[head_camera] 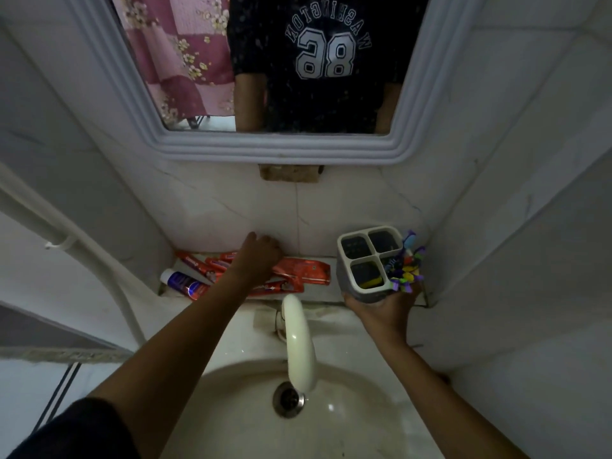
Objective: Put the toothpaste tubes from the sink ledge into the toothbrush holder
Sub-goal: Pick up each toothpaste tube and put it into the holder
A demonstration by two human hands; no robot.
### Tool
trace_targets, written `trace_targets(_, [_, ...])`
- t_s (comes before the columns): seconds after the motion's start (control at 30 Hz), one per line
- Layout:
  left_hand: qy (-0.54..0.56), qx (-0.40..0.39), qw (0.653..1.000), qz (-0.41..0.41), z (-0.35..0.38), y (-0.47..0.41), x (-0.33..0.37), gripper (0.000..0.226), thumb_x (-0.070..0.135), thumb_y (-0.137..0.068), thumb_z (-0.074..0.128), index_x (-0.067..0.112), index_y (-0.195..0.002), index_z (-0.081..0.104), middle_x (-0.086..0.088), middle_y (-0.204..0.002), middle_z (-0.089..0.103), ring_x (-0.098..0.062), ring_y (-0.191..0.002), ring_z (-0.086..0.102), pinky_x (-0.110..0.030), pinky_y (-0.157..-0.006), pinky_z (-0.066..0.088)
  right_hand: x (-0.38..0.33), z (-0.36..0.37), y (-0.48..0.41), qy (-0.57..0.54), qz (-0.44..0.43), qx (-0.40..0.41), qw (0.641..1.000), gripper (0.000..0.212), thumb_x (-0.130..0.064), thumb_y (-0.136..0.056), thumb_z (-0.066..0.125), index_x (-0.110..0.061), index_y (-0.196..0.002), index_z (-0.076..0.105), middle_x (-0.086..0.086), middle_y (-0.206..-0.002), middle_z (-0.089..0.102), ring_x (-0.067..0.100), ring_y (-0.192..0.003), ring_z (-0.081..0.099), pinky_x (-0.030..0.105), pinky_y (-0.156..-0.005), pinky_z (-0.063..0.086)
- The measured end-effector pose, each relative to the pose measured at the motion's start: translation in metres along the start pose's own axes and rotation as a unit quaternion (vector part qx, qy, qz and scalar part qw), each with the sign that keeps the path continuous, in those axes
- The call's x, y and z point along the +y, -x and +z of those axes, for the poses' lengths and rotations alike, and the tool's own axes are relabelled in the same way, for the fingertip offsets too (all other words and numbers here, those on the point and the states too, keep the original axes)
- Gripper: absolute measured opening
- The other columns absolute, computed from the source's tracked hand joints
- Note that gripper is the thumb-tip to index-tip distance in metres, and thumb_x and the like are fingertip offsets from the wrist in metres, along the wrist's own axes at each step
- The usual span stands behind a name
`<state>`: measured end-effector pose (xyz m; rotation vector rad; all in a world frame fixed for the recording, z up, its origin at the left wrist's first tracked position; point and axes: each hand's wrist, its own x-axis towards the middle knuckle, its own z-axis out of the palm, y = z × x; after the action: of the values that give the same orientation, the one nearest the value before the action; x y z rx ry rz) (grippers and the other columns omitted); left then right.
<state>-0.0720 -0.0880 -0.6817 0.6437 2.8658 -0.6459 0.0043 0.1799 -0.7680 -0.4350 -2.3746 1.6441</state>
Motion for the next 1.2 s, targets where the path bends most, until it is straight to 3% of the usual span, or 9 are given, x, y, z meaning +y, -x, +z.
trace_targets(0.1, [-0.025,-0.022,0.999,-0.006,-0.020,0.005,-0.007,0.053,0.032,-0.075,0.069,0.020,-0.125,0.059,-0.006,-0.129,0.058,-0.027,-0.122,0.053,-0.045,-0.103,0.033,-0.004,0.001,0.000,-0.017,-0.005,0.007,1.000,0.121,-0.049,-0.046,0.098,-0.008,-0.150,0.051,0.012,-0.143,0.063,0.021,-0.129,0.069,0.013,-0.105,0.055])
trace_targets(0.27, [-0.014,0.071,0.997,-0.037,-0.063,0.032,-0.029,0.044,0.034,-0.081,0.065,0.013,-0.119,0.060,-0.009,-0.122,0.060,-0.030,-0.109,0.059,-0.041,-0.087,0.038,-0.009,0.002,0.003,-0.014,-0.029,0.029,0.999,0.117,-0.037,-0.048,0.102,-0.014,-0.148,0.047,0.012,-0.142,0.062,0.017,-0.126,0.070,0.019,-0.103,0.058])
trace_targets(0.37, [0.000,0.145,0.988,-0.056,-0.086,0.049,-0.040,0.038,0.036,-0.075,0.071,0.016,-0.107,0.066,-0.007,-0.102,0.065,-0.029,-0.085,0.064,-0.039,-0.074,0.043,-0.003,0.003,0.000,0.004,-0.030,0.037,0.999,0.125,-0.044,-0.046,0.104,-0.014,-0.153,0.048,0.008,-0.147,0.058,0.023,-0.136,0.064,0.035,-0.112,0.059])
trace_targets(0.5, [0.163,0.263,0.949,-0.055,-0.111,0.062,-0.028,0.040,0.030,-0.074,0.074,0.017,-0.111,0.064,-0.004,-0.101,0.064,-0.024,-0.069,0.064,-0.031,-0.059,0.047,0.003,0.007,-0.001,0.017,-0.014,0.032,0.999,0.120,-0.044,-0.046,0.101,-0.009,-0.150,0.052,0.012,-0.143,0.060,0.023,-0.132,0.066,0.012,-0.108,0.054])
trace_targets(0.57, [0.173,0.290,0.940,-0.046,-0.123,0.056,-0.014,0.040,0.031,-0.077,0.071,0.019,-0.114,0.064,-0.004,-0.104,0.064,-0.024,-0.072,0.064,-0.032,-0.058,0.050,0.007,0.008,-0.005,0.016,-0.012,0.020,1.000,0.122,-0.047,-0.044,0.102,-0.013,-0.150,0.052,0.008,-0.144,0.061,0.021,-0.132,0.067,0.024,-0.108,0.060])
trace_targets(0.73, [0.106,0.296,0.949,-0.001,-0.151,0.029,0.020,0.029,0.020,-0.083,0.066,0.013,-0.111,0.068,-0.011,-0.101,0.065,-0.032,-0.081,0.065,-0.038,-0.060,0.047,0.020,0.007,-0.010,0.029,-0.011,0.032,0.999,0.128,-0.055,-0.043,0.103,-0.017,-0.153,0.049,0.003,-0.147,0.058,0.025,-0.138,0.063,0.039,-0.110,0.060])
trace_targets(1.03, [0.145,0.272,0.951,-0.003,-0.147,0.002,0.044,0.029,0.022,-0.086,0.065,0.018,-0.114,0.062,-0.005,-0.110,0.060,-0.026,-0.084,0.064,-0.033,-0.062,0.040,0.010,0.002,-0.004,0.018,-0.035,0.023,0.999,0.121,-0.054,-0.045,0.100,-0.006,-0.149,0.058,0.009,-0.146,0.060,0.028,-0.140,0.061,0.033,-0.116,0.054])
trace_targets(1.13, [0.330,0.271,0.902,-0.065,-0.135,0.009,0.043,0.033,0.026,-0.080,0.069,0.020,-0.110,0.057,-0.002,-0.108,0.061,-0.023,-0.084,0.064,-0.030,-0.062,0.044,0.002,-0.001,-0.001,-0.016,-0.033,0.018,0.999,0.118,-0.044,-0.046,0.101,-0.001,-0.146,0.056,0.011,-0.142,0.062,0.021,-0.132,0.066,0.009,-0.108,0.052])
trace_targets(1.2, [0.525,0.228,0.811,-0.123,-0.129,0.010,0.044,0.035,0.024,-0.077,0.074,0.021,-0.106,0.054,0.002,-0.106,0.063,-0.015,-0.081,0.066,-0.030,-0.061,0.051,-0.005,-0.002,0.000,-0.027,-0.041,0.017,0.999,0.116,-0.033,-0.046,0.103,0.003,-0.144,0.053,0.014,-0.139,0.062,0.018,-0.128,0.067,-0.002,-0.102,0.046])
